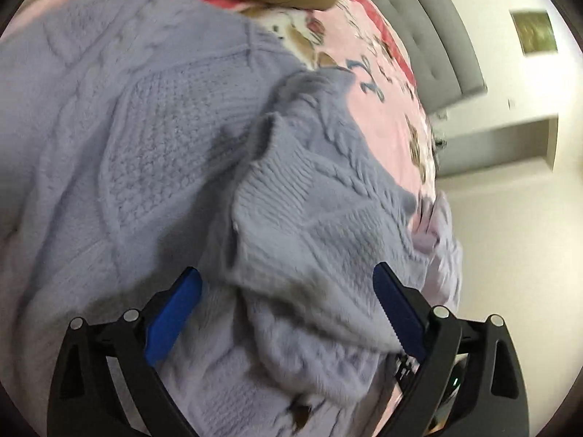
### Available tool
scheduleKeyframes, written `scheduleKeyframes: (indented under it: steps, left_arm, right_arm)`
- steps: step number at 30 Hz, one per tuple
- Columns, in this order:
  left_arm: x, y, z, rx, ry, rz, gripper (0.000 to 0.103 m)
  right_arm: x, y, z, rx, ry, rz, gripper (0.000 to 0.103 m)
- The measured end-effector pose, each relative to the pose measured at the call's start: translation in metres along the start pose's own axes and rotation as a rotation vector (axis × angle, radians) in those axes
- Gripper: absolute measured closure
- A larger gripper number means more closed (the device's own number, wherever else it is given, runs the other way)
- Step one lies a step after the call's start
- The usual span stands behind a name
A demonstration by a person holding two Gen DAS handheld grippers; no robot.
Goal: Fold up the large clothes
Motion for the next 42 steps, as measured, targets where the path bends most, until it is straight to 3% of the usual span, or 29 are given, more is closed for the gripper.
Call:
scheduleKeyframes:
  steps: [3, 4, 5, 6, 7, 9, 11, 14, 15, 16, 18, 20, 24, 27, 29, 31, 34, 38, 42]
  left_arm:
    - [-0.005, -0.004, -0.006, 0.019, -0.047, -0.08, 0.035]
    - [-0.002, -0.007, -0.007, 0.011, -0.079, -0.106, 0.054]
    - [0.006, -0.012, -0.007, -0.014, -0.158, -0.165, 0.081]
    - [0.014, -0.014, -0.008, -0.034, -0.214, -0.208, 0.091]
    - [0.023, -0.018, -0.008, -0.048, -0.27, -0.229, 0.092]
    - [0.037, -0.024, -0.014, -0.044, -0.325, -0.192, 0.095]
    - [0.039, -0.023, -0.018, -0.045, -0.325, -0.17, 0.095]
    - [0.023, -0.006, -0.02, -0.075, -0.296, -0.31, 0.1]
    - [0.011, 0.007, -0.021, -0.08, -0.261, -0.388, 0.1]
    - [0.009, 0.016, -0.021, -0.073, -0.24, -0.406, 0.101]
    - [0.014, 0.028, -0.021, -0.036, -0.254, -0.358, 0.101]
    - [0.024, 0.025, -0.02, -0.049, -0.28, -0.36, 0.101]
    - [0.052, 0.0, -0.008, -0.13, -0.35, -0.345, 0.099]
    - [0.063, -0.037, 0.003, -0.294, -0.354, -0.312, 0.087]
    - [0.056, -0.065, 0.012, -0.432, -0.338, -0.307, 0.062]
    - [0.04, -0.088, 0.023, -0.568, -0.328, -0.302, 0.046]
    - [0.014, -0.099, 0.031, -0.668, -0.309, -0.332, 0.045]
    - [-0.027, -0.103, 0.037, -0.788, -0.258, -0.441, 0.045]
    - [-0.033, -0.087, 0.034, -0.785, -0.253, -0.414, 0.045]
  right_arm:
    - [-0.006, 0.006, 0.001, 0.04, 0.02, 0.059, 0.071]
    - [-0.007, 0.008, 0.001, 0.044, 0.024, 0.052, 0.084]
    - [-0.006, 0.009, 0.001, 0.038, 0.018, 0.06, 0.084]
    - [-0.002, 0.009, -0.001, 0.024, -0.002, 0.073, 0.085]
    - [0.002, 0.008, -0.002, 0.009, -0.021, 0.082, 0.085]
    - [0.012, 0.005, -0.004, -0.041, -0.059, 0.088, 0.085]
    - [0.005, 0.004, 0.0, -0.082, -0.013, 0.087, 0.085]
    - [-0.015, 0.01, 0.008, -0.065, 0.053, 0.126, 0.085]
    - [-0.02, 0.013, 0.008, -0.043, 0.064, 0.143, 0.085]
    - [-0.022, 0.014, 0.006, -0.03, 0.075, 0.15, 0.085]
    - [-0.019, 0.015, 0.001, -0.02, 0.078, 0.139, 0.082]
    - [-0.007, 0.012, -0.001, -0.028, 0.051, 0.108, 0.078]
    - [0.029, 0.0, -0.002, -0.079, -0.031, 0.014, 0.049]
    - [0.061, -0.012, -0.006, -0.125, -0.115, -0.046, 0.039]
    - [0.077, -0.018, -0.015, -0.172, -0.172, -0.115, 0.038]
    - [0.074, -0.02, -0.029, -0.213, -0.194, -0.24, 0.039]
    - [0.046, -0.015, -0.047, -0.242, -0.164, -0.328, 0.046]
    - [0.005, -0.003, -0.054, -0.255, -0.088, -0.329, 0.051]
    - [-0.029, 0.01, -0.045, -0.211, 0.003, -0.322, 0.048]
Point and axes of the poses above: each gripper's, at about its wrist camera, not at the fingertips, and x roughly against the way its jaws point, y to its left, z to its underside, the point moved 2 cm from there along -x, roughly the way its jaws point, and after that the axes turned 10 degrees about -z, right-handed, at the moved point
